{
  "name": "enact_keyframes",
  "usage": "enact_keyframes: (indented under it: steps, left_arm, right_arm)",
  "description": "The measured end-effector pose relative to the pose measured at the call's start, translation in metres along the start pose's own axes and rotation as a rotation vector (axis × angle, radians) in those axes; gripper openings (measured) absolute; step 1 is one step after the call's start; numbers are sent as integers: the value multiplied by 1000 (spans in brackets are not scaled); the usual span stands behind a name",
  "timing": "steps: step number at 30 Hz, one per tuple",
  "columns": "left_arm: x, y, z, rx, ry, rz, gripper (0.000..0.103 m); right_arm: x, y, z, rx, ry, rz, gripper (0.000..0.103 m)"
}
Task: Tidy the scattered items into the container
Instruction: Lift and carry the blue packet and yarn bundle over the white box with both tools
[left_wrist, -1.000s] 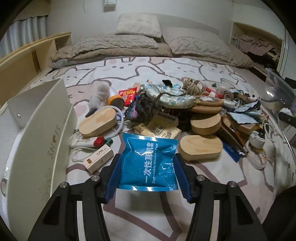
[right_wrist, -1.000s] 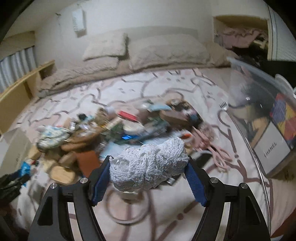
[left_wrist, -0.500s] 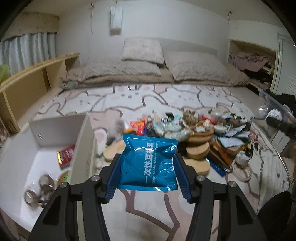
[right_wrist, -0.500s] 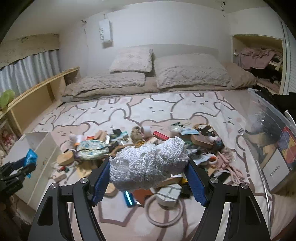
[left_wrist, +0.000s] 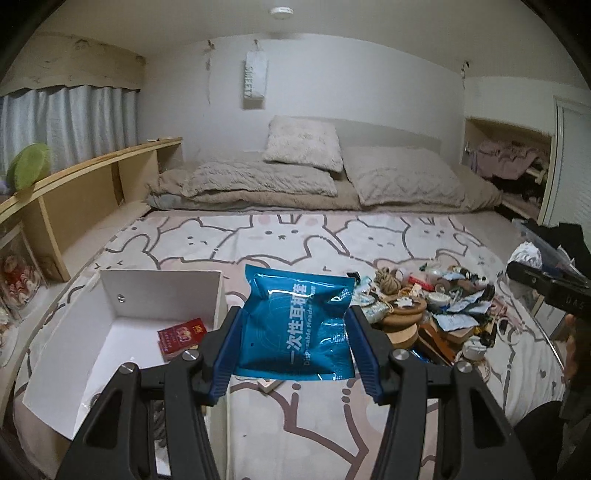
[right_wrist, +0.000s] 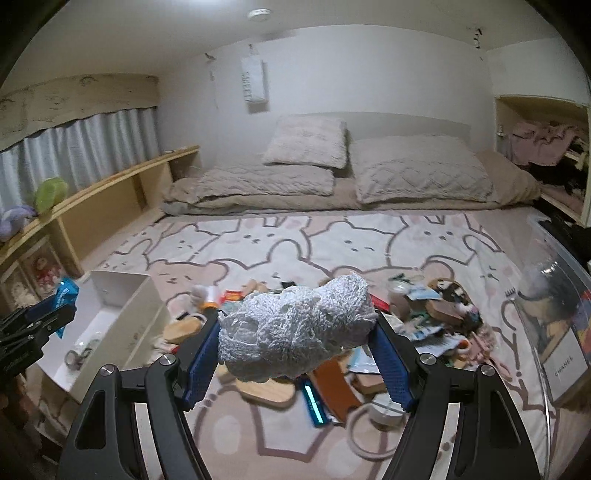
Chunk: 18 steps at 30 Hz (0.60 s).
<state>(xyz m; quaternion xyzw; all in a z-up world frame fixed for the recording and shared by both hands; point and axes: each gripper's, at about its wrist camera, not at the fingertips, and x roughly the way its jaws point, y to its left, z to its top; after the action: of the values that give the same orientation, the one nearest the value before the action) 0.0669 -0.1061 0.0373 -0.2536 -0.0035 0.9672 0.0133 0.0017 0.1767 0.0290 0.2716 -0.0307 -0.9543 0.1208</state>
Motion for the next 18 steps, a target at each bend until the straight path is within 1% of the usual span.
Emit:
enact_keyframes:
  steps: [11, 18]
  left_arm:
    - [-33, 42, 1, -52, -43, 38, 56]
    - [-59, 81, 0, -83, -71, 93, 56]
  right_arm:
    - [-6, 55, 11, -55, -10, 87, 76]
    - [-5, 95, 13, -82, -5, 157, 76]
